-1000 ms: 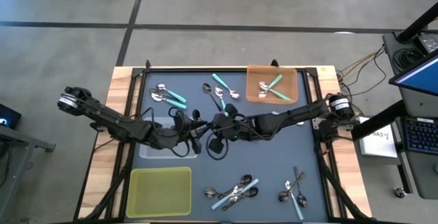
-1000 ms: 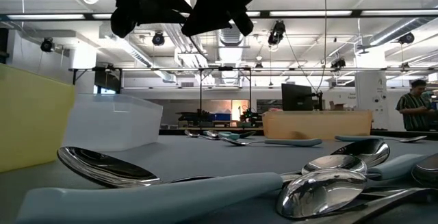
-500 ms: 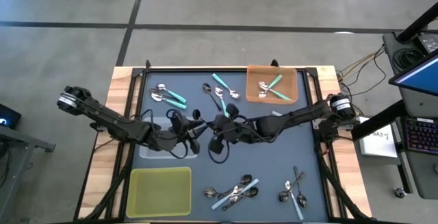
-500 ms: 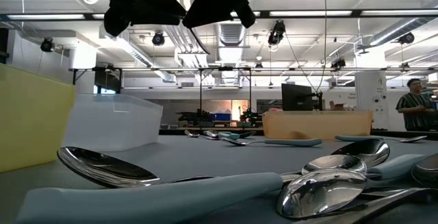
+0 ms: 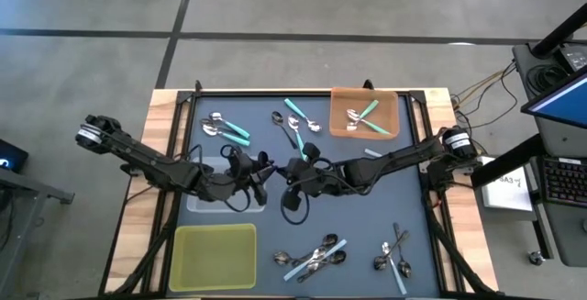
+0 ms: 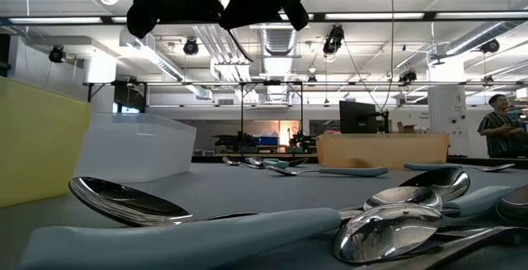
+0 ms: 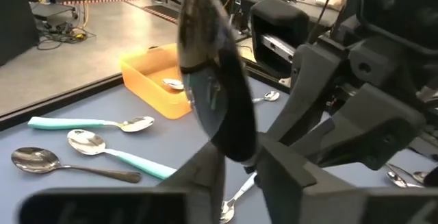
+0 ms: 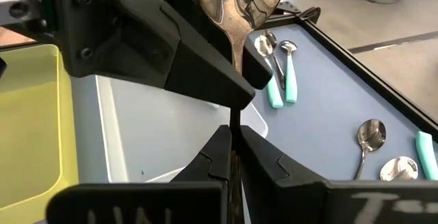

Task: Sort silverware by color (type)
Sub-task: Put the black spoon into the yellow bin

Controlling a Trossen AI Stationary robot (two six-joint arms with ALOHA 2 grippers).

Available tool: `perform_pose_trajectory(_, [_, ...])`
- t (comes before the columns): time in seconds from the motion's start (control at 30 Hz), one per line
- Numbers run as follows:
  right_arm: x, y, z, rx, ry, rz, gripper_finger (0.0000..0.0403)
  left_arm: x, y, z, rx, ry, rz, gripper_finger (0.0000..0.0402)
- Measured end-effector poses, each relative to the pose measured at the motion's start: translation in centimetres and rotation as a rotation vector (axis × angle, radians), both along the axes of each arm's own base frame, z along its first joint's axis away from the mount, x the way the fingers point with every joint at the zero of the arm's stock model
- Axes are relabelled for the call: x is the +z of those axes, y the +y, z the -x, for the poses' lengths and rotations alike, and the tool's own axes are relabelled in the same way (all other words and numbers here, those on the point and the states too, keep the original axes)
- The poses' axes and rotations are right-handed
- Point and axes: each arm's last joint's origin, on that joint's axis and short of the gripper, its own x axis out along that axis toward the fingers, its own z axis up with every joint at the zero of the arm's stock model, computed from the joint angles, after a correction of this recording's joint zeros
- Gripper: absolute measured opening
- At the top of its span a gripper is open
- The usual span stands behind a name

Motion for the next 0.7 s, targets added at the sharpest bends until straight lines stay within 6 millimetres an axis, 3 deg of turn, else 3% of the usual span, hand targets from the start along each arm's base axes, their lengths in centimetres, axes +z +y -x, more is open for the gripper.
perform_pose_trajectory(0.1, [0.0, 0.0, 0.0, 0.006, -0.001, -0.002, 0.0009, 0.1, -0.1, 0.0, -0.011, -0.012, 0.018, 0.0011])
perform_pose_trajectory(0.3, [0.3, 0.0, 0.4, 0.016, 0.006, -0.102, 0.0037, -0.1, -0.2, 0.0, -0.053, 0.005, 0.026, 0.0001])
perform_pose_trajectory(0.5, [1.9, 0.0, 2.8, 0.076, 0.102, -0.203, 0.0099, 0.1, 0.0, 0.2, -0.051, 0.006, 0.030, 0.0000])
perform_pose_trajectory(0.7, [3.3, 0.1, 6.3, 0.124, 0.273, -0.451, 0.0135, 0.6, -1.0, 1.4, -0.407, 0.082, 0.219, 0.0000])
